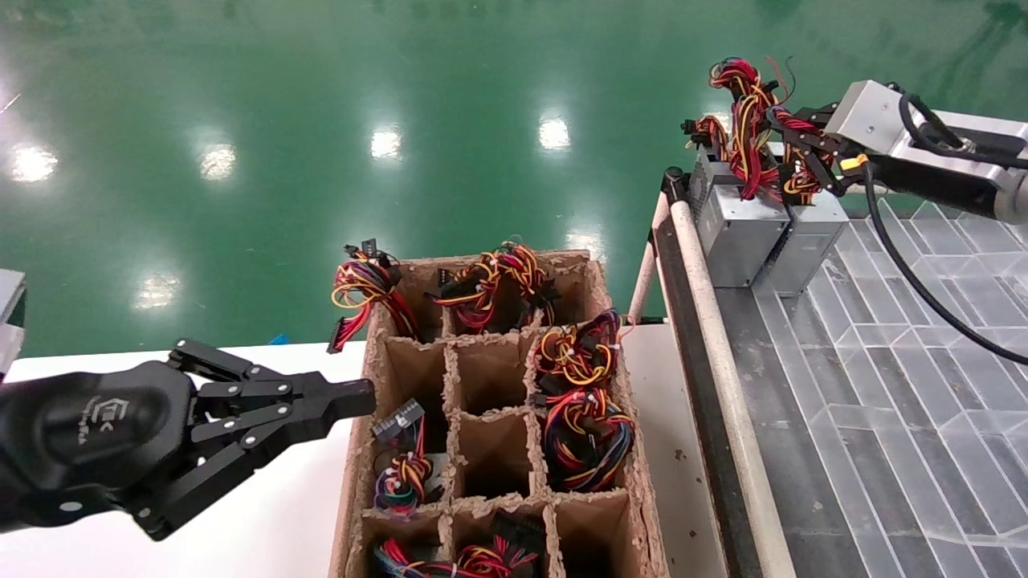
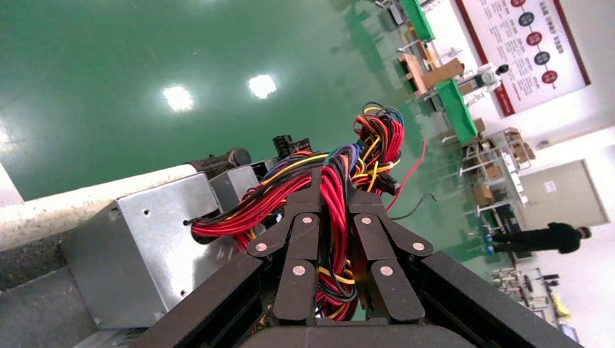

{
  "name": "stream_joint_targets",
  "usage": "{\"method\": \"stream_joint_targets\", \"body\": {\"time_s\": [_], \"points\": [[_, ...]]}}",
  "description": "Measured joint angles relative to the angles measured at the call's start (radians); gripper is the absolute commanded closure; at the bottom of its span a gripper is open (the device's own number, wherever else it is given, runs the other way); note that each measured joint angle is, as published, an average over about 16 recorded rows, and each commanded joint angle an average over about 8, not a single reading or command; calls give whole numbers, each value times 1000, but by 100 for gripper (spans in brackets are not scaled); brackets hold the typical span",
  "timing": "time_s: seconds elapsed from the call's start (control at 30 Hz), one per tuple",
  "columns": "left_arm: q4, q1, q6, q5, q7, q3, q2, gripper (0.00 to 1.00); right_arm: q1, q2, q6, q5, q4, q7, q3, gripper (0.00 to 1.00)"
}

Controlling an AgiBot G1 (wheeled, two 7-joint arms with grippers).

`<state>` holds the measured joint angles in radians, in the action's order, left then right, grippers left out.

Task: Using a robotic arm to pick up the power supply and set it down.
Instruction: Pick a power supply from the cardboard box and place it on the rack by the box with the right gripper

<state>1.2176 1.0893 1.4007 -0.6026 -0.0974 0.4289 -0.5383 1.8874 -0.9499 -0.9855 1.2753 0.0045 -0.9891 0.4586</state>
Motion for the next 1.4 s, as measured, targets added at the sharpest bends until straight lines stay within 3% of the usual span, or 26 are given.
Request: {"method": "stream_joint_targets", "body": {"time_s": [0.17, 0.23, 0.8, 1.13, 1.4], "points": [[0, 0, 0, 0, 0, 0, 0, 100, 5, -5, -3, 0, -5, 11, 0, 15], [0, 0, 0, 0, 0, 0, 0, 100, 7, -6, -4, 1, -6, 16, 1, 0], [0, 0, 0, 0, 0, 0, 0, 100, 29, -24, -12, 13, -4, 43, 9, 0], [0, 0, 0, 0, 0, 0, 0, 100, 31, -23, -88, -18, 12, 74, -10, 0], [0, 0, 0, 0, 0, 0, 0, 100, -24, 5, -159, -69, 102, 157, -31, 0]]}}
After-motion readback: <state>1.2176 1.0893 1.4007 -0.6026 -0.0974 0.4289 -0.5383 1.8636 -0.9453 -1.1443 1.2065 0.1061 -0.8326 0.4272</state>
